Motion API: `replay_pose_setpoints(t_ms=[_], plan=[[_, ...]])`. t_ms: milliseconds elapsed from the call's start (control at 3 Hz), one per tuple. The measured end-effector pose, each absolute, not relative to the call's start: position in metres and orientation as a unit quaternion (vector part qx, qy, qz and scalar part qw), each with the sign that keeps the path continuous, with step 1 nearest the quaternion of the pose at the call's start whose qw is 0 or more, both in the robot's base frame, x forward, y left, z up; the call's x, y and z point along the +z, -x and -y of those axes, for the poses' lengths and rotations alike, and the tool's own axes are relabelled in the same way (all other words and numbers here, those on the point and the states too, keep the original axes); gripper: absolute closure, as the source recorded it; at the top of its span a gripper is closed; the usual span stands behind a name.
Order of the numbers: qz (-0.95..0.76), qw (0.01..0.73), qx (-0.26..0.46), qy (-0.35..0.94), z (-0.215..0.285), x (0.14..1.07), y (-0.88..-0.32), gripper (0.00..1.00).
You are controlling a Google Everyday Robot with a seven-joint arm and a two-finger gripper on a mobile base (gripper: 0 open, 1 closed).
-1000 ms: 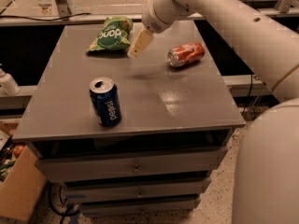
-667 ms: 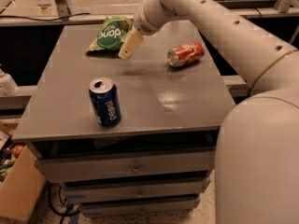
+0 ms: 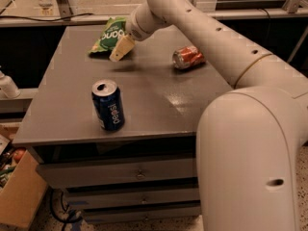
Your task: Pick green rice chip bag
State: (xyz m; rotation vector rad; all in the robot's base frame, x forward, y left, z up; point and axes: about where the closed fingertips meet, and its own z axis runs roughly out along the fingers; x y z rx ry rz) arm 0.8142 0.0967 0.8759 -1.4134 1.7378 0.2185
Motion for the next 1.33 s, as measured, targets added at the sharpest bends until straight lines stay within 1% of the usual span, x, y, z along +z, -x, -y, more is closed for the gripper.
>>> replay_pose_setpoints(t_ms=[333,667,1333], plan=[[-0.711,0.427,0.094,0.551,-0.1012,0.8604,-0.8245,0.0],[-0.718,0.431,0.092,0.538,-0.103,0.8534,-0.829,0.17],[-0.722,0.438,0.086,0.528,-0.1026,0.8554,-0.827,0.64]])
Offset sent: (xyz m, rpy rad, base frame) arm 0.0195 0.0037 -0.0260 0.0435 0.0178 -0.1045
